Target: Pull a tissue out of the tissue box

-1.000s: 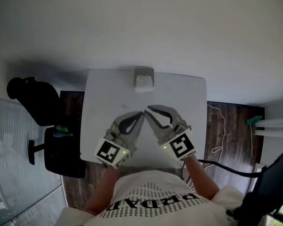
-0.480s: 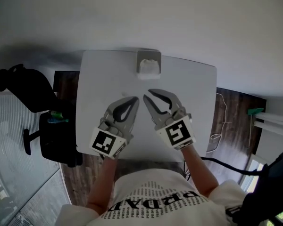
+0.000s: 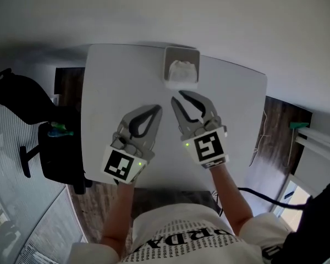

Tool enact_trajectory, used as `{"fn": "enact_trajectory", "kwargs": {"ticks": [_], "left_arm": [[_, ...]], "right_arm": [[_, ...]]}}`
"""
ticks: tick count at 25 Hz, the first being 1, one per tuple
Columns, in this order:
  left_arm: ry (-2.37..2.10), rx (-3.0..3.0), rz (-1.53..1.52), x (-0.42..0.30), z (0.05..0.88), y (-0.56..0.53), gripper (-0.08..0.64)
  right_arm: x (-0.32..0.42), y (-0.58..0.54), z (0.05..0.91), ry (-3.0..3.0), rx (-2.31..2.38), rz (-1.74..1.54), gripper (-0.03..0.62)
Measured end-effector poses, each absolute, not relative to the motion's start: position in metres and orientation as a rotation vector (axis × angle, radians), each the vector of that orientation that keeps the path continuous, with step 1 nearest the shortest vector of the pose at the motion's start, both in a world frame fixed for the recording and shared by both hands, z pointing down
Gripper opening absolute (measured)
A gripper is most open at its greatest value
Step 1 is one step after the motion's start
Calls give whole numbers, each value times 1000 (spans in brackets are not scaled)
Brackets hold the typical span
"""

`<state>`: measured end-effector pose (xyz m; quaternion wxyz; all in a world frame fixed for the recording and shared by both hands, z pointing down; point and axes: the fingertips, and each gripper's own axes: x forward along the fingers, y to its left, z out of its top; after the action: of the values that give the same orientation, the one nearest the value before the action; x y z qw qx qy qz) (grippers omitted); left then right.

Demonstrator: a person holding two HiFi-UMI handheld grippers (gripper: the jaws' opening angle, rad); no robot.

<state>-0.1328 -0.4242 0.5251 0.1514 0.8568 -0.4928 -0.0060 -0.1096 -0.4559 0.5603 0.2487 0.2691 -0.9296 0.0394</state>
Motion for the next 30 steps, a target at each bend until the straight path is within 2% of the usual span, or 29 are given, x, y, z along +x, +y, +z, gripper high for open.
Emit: {"fn": "enact_trajectory", "kwargs": {"ticks": [18,24,30], "left_arm": [[-1400,2368,-50,-146,586,-456,-8],[-1389,2348,-51,-145,598,-458,-8],[-1378,2340,-68,-144,602,-458,-8]], "right_arm": [[-123,-483,649,-2334,695,47,86],[-128,-485,657,-2324,686,16,87],[-126,-492,652,-2256,730,-157,85]]}}
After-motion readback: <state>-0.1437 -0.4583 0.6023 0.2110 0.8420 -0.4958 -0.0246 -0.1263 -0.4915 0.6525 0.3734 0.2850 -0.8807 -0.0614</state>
